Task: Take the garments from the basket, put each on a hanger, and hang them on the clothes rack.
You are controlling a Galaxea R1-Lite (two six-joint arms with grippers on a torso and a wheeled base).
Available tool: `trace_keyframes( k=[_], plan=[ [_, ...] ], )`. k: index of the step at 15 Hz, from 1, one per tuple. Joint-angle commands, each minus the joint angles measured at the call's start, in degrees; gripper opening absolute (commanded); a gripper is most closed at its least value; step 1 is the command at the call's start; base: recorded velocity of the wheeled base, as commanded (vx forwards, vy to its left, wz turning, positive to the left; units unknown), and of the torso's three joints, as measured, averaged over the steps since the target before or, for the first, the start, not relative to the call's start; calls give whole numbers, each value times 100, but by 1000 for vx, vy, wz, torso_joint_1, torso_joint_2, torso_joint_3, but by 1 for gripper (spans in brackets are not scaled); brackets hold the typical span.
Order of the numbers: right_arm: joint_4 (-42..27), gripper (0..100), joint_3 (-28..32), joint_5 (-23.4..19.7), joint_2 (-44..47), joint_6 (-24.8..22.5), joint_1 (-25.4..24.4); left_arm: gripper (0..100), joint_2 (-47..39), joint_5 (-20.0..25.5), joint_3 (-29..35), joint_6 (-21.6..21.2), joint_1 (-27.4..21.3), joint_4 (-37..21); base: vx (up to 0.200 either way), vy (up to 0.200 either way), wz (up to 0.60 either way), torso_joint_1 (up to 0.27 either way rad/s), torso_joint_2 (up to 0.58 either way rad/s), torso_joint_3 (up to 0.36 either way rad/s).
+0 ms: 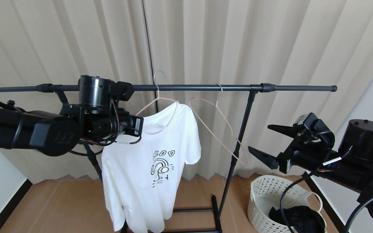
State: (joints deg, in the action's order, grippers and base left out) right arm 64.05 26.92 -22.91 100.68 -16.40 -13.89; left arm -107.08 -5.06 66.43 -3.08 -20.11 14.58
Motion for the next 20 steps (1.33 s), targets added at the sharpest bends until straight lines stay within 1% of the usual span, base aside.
trace_keyframes(
  k=[1, 4, 5, 7, 15, 16, 20],
  plan=[
    [2, 100, 15, -3, -5, -4, 0, 0, -489, -48, 468, 80, -116, 1, 0, 0, 0, 0, 0, 0],
    [2, 100, 15, 5, -5, -4, 9, 0, -779, -65, 731, 115, -186, 10, 0, 0, 0, 0, 0, 0],
    [2, 100, 7, 5, -5, -4, 9, 0, -841, -65, 793, 194, -186, 10, 0, 0, 0, 0, 0, 0],
    [2, 100, 15, 5, 4, -4, 9, 0, -911, -65, 810, 291, -186, 19, 0, 0, 0, 0, 0, 0],
    [2, 100, 7, 5, 22, -4, 9, 0, -955, -74, 767, 405, -230, 19, 0, 0, 0, 0, 0, 0],
    [2, 100, 7, 5, 22, -4, 9, 100, -937, -74, 758, 405, -274, 10, 0, 0, 0, 0, 0, 0],
    [2, 100, 15, 5, 13, -4, 9, 100, -797, -180, 652, 405, -318, 10, 0, 0, 0, 0, 0, 0]
  ],
)
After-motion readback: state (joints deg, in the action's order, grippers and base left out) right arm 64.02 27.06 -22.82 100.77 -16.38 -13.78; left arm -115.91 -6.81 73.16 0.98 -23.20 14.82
